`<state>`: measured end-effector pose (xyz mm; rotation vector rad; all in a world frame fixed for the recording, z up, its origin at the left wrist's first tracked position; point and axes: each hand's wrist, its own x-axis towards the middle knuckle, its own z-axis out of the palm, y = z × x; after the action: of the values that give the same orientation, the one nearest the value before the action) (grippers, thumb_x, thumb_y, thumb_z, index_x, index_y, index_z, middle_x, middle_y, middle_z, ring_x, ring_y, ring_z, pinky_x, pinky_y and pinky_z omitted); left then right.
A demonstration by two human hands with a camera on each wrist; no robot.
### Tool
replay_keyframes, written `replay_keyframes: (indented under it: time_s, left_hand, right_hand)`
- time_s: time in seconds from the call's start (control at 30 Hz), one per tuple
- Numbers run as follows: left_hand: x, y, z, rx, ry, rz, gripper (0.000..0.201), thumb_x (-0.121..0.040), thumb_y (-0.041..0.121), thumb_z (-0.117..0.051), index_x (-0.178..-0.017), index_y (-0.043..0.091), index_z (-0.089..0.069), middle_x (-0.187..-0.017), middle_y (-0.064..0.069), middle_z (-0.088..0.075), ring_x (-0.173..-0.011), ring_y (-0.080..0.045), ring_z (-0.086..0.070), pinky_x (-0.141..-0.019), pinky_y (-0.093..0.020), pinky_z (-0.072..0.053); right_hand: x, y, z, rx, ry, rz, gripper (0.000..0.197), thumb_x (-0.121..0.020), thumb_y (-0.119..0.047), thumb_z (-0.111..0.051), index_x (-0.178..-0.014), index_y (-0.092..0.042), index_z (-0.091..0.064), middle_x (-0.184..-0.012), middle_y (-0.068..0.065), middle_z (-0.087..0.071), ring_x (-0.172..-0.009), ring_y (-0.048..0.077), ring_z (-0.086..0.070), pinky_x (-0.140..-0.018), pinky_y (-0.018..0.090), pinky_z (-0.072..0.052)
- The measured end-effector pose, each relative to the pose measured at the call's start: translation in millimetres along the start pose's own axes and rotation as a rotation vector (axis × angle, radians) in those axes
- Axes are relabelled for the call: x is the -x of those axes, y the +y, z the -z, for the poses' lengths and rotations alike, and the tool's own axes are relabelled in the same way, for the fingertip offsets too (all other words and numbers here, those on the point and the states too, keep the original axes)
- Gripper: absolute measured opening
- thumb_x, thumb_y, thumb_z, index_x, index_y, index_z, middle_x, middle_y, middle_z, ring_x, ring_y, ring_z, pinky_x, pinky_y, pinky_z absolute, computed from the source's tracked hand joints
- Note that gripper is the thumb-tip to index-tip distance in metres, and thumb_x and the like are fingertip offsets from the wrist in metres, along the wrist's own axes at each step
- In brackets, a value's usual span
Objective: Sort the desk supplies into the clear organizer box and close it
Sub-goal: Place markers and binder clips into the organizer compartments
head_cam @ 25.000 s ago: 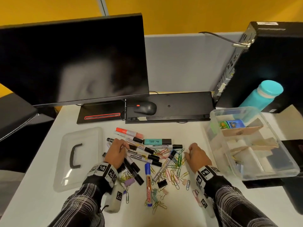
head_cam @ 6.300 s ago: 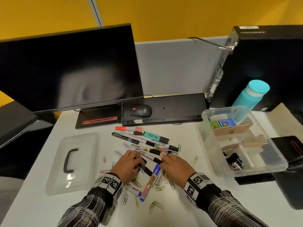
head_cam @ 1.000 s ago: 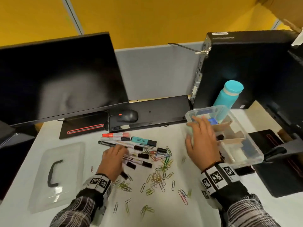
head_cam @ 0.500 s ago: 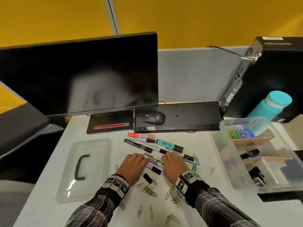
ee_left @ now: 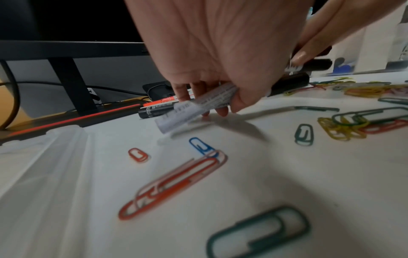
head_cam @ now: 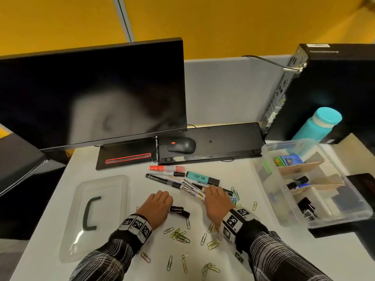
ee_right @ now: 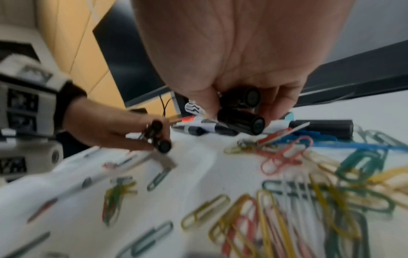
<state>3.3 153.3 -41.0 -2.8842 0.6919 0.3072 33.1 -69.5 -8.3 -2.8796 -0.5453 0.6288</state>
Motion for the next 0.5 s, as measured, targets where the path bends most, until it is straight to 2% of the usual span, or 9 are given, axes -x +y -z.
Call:
replay_keyframes:
  time_s: [0.07, 0.17, 0.23, 0.3, 0.37, 0.43, 0.5]
  left_hand:
    - [2.4, 0.2, 3.9, 0.008, 0.019, -0.010, 0.036, -0.049, 0.021, -0.083, -0.077, 0.024, -0.060, -0.073, 0.007, -0.058, -0.062, -0.012, -0.055, -0.054, -0.021, -0.048]
    - [2.0, -1.4, 10.4, 0.091, 0.065, 0.014, 0.045, -0.051, 0.019, -0.083, -0.085, 0.026, -0.053, -0.076, 0.010, -0.057, -0.062, -0.009, -0.054, -0.054, -0.019, -0.047]
    - [1.1, 4.1, 24.7, 0.192, 0.101, 0.055, 0.047, -0.061, 0.016, -0.080, -0.094, 0.027, -0.048, -0.084, 0.009, -0.059, -0.067, -0.010, -0.056, -0.060, -0.019, -0.046]
    - [-3.0, 10.5, 38.5, 0.296, 0.113, 0.120, 0.030, -0.085, 0.015, -0.063, -0.110, 0.022, -0.050, -0.105, 0.003, -0.059, -0.085, -0.015, -0.058, -0.076, -0.024, -0.047]
    - [-8.6, 14.8, 47.1, 0.364, 0.102, 0.188, 0.025, -0.096, 0.018, -0.045, -0.121, 0.020, -0.048, -0.117, 0.000, -0.057, -0.093, -0.019, -0.058, -0.083, -0.029, -0.048]
    - [-13.4, 16.9, 50.7, 0.418, 0.106, 0.243, 0.025, -0.098, 0.023, -0.041, -0.122, 0.022, -0.045, -0.114, -0.001, -0.060, -0.087, -0.017, -0.058, -0.079, -0.028, -0.049]
    - [-16.4, 20.1, 53.5, 0.429, 0.099, 0.265, 0.024, -0.099, 0.025, -0.040, -0.122, 0.022, -0.045, -0.108, -0.001, -0.061, -0.081, -0.015, -0.056, -0.074, -0.026, -0.047]
  right_hand:
    - [9.3, 6.1, 15.3, -0.092, -0.010, 0.027, 0.035, -0.099, -0.022, -0.035, -0.133, -0.012, -0.033, -0.136, 0.009, -0.042, -0.119, 0.027, -0.043, -0.098, 0.038, -0.037]
    - [24.9, 24.7, 38.6, -0.254, -0.010, 0.038, 0.027, -0.098, -0.019, -0.038, -0.125, -0.016, -0.037, -0.121, 0.010, -0.054, -0.091, 0.023, -0.053, -0.076, 0.033, -0.041]
    - [36.2, 41.0, 53.7, -0.321, 0.030, 0.032, 0.023, -0.099, -0.021, -0.038, -0.122, -0.017, -0.039, -0.115, 0.009, -0.056, -0.088, 0.025, -0.055, -0.072, 0.032, -0.042]
    - [47.5, 61.9, 71.0, -0.319, 0.123, 0.009, 0.022, -0.099, -0.023, -0.038, -0.120, -0.018, -0.041, -0.115, 0.009, -0.056, -0.095, 0.027, -0.055, -0.076, 0.034, -0.043]
    - [58.0, 88.7, 89.7, -0.277, 0.256, -0.045, 0.021, -0.099, -0.023, -0.039, -0.119, -0.018, -0.044, -0.115, 0.009, -0.056, -0.100, 0.027, -0.052, -0.081, 0.038, -0.045]
    - [68.9, 116.8, 105.8, -0.241, 0.359, -0.129, 0.022, -0.098, -0.019, -0.041, -0.119, -0.017, -0.047, -0.117, 0.010, -0.055, -0.105, 0.028, -0.048, -0.088, 0.043, -0.044]
    - [79.6, 142.6, 117.0, -0.168, 0.372, -0.230, 0.027, -0.097, -0.017, -0.043, -0.123, -0.018, -0.046, -0.121, 0.010, -0.053, -0.110, 0.028, -0.045, -0.093, 0.043, -0.042]
